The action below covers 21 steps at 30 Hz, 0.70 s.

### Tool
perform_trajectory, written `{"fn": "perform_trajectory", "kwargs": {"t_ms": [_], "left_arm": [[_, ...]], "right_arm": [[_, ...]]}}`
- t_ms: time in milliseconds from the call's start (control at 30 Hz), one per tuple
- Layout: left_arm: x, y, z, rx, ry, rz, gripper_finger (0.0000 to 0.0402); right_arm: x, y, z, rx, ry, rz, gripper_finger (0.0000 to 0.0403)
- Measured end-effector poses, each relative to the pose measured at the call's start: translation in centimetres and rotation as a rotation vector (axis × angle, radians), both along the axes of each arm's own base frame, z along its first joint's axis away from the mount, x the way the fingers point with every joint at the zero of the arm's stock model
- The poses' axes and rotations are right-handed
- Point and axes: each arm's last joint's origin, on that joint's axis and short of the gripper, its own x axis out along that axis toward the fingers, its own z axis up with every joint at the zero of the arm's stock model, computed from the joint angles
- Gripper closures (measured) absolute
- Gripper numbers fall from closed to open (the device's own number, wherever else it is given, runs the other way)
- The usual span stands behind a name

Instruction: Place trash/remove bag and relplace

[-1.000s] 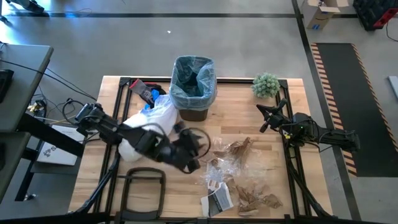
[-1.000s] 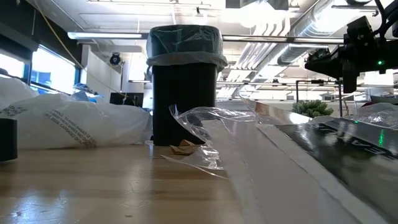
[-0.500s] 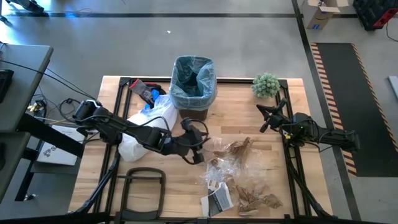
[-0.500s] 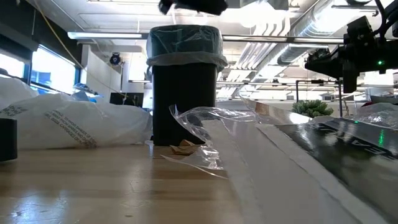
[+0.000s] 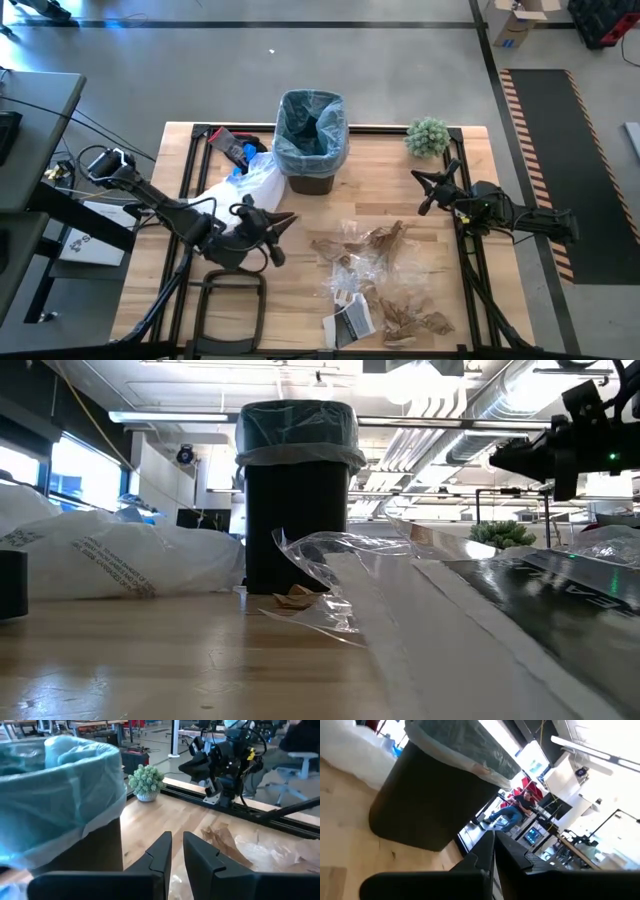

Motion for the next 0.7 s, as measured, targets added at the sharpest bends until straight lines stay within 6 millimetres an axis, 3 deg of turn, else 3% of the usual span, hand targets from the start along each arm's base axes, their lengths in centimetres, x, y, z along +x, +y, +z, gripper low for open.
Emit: {"fn": "perform_trajectory", "kwargs": {"t_ms": [333,567,700], "left_arm": [[0.3,-0.1,-1.5,-0.016,-0.037,0.016,0.0378],[0.4,-0.1,-1.6,-0.015,-0.036,0.017,0.0378],[0.4,-0.1,-1.6,-0.016,-0.037,0.017,0.0378]], "right_arm": [[-0.1,0.2,1.2,0.068,-0.176,0.074,0.0402],[0.2,0.9,1.3,0.366,-0.286,0.395,0.0402],[0.2,1.1,1.1,0.417,-0.274,0.464,0.0402]]}}
